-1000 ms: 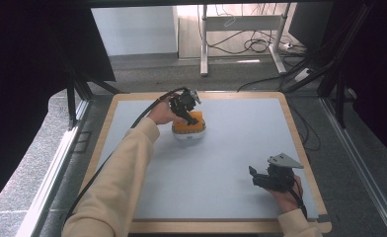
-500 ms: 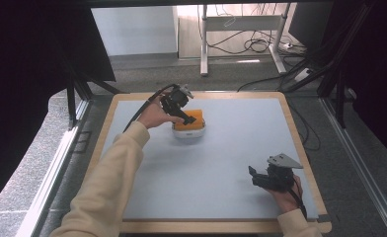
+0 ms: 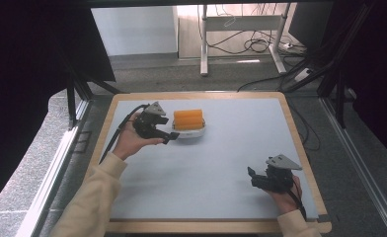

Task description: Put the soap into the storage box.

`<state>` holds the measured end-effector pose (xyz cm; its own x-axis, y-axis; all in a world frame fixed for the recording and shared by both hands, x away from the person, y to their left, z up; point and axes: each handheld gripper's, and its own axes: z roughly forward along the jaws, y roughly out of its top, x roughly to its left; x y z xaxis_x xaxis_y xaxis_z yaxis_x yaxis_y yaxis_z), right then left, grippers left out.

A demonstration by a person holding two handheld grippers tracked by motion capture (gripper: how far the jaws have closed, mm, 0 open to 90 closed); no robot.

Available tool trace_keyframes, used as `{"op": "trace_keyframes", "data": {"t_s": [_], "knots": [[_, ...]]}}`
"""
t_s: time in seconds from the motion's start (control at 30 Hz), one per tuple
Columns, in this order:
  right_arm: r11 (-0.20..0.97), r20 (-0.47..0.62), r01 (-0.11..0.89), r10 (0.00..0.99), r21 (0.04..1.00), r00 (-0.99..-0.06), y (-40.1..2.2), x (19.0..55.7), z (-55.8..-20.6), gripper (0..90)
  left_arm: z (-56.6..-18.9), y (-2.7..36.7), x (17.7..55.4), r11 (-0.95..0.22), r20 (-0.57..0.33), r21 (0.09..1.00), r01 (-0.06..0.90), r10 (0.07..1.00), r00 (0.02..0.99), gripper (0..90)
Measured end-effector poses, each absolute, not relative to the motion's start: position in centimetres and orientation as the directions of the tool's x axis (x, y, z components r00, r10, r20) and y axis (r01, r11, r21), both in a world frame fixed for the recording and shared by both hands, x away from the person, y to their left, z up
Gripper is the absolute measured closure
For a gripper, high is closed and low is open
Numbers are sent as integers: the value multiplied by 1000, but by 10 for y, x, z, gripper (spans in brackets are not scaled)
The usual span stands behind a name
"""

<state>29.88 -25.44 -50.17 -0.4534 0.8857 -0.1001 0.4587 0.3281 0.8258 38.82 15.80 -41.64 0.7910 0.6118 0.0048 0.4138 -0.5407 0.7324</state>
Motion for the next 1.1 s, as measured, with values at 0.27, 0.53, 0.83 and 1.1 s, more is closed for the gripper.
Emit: {"op": "trace_keyframes", "data": {"t_s": [0.27, 0.53, 0.83, 1.1], "knots": [[335, -105, 462, 885, 821, -454, -253, 298, -503, 154, -442, 179, 355, -525, -17, 725, 446, 634, 773, 260], [340, -107, 469, 884, 816, -455, -253, 298, -504, 153, -473, 203, 318, -486, -36, 716, 502, 692, 721, 253], [356, -115, 466, 876, 810, -469, -251, 299, -507, 153, -480, 212, 308, -482, -17, 709, 514, 717, 697, 250], [335, -86, 453, 870, 826, -486, -252, 298, -503, 153, -479, 217, 308, -496, 5, 703, 509, 719, 695, 231]]}}
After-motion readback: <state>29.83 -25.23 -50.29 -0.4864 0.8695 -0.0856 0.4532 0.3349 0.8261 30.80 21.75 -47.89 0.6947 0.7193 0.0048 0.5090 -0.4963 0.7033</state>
